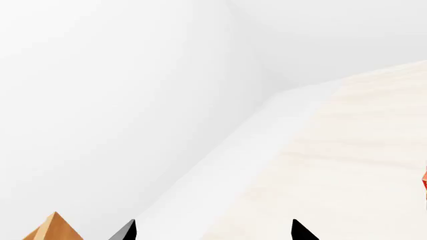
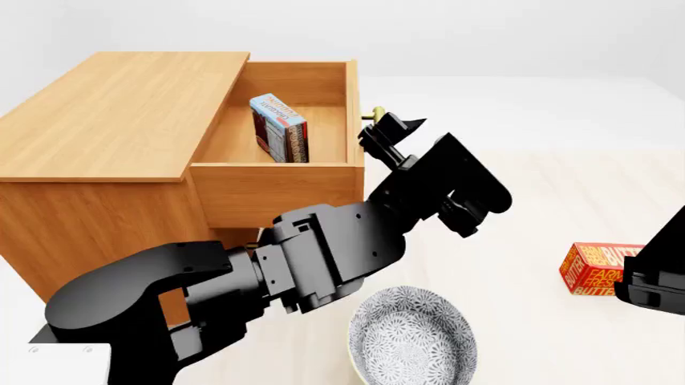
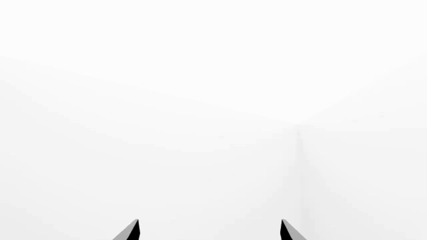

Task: Put the chocolate pudding in the top drawer of the cabinet and close it.

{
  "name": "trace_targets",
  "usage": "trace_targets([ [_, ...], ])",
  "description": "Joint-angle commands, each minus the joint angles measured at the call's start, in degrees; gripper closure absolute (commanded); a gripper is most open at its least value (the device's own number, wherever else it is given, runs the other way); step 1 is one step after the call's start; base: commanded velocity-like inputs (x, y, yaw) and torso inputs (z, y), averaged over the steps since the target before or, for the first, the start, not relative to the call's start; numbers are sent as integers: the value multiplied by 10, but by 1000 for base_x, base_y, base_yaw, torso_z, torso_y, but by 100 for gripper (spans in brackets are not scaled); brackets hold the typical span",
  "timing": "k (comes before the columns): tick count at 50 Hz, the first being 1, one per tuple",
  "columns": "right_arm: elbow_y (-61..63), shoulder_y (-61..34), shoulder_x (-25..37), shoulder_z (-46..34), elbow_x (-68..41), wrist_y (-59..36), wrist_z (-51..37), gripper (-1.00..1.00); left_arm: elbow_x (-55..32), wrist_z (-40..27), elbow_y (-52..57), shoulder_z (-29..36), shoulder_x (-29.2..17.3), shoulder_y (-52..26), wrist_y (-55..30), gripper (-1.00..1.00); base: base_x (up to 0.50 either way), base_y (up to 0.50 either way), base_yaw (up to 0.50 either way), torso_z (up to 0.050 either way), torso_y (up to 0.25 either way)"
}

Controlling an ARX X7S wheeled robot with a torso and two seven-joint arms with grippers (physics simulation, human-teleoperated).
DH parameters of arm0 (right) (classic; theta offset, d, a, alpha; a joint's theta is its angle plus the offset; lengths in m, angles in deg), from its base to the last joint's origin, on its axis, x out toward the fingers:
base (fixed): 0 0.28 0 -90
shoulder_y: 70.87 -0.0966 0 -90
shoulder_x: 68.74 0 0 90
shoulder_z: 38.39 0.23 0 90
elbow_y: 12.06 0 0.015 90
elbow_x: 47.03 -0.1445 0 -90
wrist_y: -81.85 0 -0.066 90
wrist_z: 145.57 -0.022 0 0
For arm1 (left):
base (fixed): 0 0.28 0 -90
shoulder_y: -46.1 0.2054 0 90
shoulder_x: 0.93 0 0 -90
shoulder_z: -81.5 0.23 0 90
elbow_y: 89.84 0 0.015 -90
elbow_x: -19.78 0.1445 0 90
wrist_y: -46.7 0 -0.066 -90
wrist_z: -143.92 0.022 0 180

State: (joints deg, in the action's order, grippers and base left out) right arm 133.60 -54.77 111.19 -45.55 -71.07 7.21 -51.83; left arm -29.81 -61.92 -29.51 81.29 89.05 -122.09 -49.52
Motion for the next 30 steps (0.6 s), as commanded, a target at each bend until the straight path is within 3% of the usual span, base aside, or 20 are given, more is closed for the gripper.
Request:
trace_targets([
  [1,0,0,1,0,0,2,1,-100,-3,8,-51,-3,-11,1,-13,-100,0,0,0,0,0],
  [27,-3,4,1,2,-1,9,5,-100,0,65,-194,-22,-11,4,16,-100,0,0,0,0,0],
  [30,7,-44,1,50,-83,-12,67,-100,2,77,-223,-23,-6,7,25,-100,0,0,0,0,0],
])
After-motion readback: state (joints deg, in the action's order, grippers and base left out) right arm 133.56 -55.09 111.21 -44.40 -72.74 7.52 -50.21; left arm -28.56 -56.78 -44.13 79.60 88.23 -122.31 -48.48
